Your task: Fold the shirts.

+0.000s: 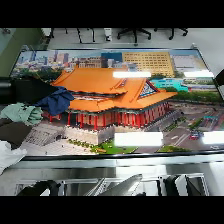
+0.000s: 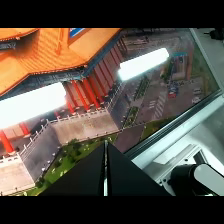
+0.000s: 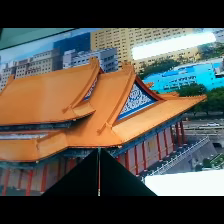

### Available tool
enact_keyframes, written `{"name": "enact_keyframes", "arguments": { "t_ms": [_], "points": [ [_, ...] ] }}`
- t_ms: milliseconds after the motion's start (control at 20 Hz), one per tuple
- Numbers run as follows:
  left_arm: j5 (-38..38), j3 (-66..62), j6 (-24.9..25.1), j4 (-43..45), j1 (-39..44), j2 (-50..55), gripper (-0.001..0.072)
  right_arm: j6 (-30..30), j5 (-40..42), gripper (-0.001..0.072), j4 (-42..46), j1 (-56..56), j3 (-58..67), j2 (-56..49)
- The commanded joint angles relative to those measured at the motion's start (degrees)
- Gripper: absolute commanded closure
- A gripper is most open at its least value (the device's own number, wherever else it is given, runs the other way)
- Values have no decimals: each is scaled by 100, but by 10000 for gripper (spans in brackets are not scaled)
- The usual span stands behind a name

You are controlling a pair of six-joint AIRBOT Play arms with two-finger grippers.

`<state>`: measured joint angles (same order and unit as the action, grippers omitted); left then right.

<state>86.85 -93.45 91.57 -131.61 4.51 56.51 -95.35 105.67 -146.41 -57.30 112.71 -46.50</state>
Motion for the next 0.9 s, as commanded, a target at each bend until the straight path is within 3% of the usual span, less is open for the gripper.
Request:
{"name": "enact_keyframes", "arguments": {
  "t_ms": [0,150,200,350,450,600,750,850],
  "points": [
    [-459,-2,0,-39,55,352,681,-1185,-61,692,179,2,2,-81],
    [-702,-155,175,-35,87,776,681,-1314,-166,691,184,4,0,-216],
    [-562,-323,310,-35,46,955,681,-874,-376,691,92,2,0,-291],
    [-439,-824,435,273,-208,1362,687,1543,-940,691,-170,2,0,-435],
    [-426,-951,302,1167,-546,1526,688,2225,-1185,691,-166,2,0,-525],
    [-494,-260,258,1996,-1165,1338,688,2065,-1941,691,-151,2,0,-623],
    [-960,1121,264,2072,-1812,881,688,1204,-1405,691,-129,337,-160,-505],
    [-1307,2138,291,2070,-2127,601,687,817,-1777,691,208,839,-901,52]
  ]
}}
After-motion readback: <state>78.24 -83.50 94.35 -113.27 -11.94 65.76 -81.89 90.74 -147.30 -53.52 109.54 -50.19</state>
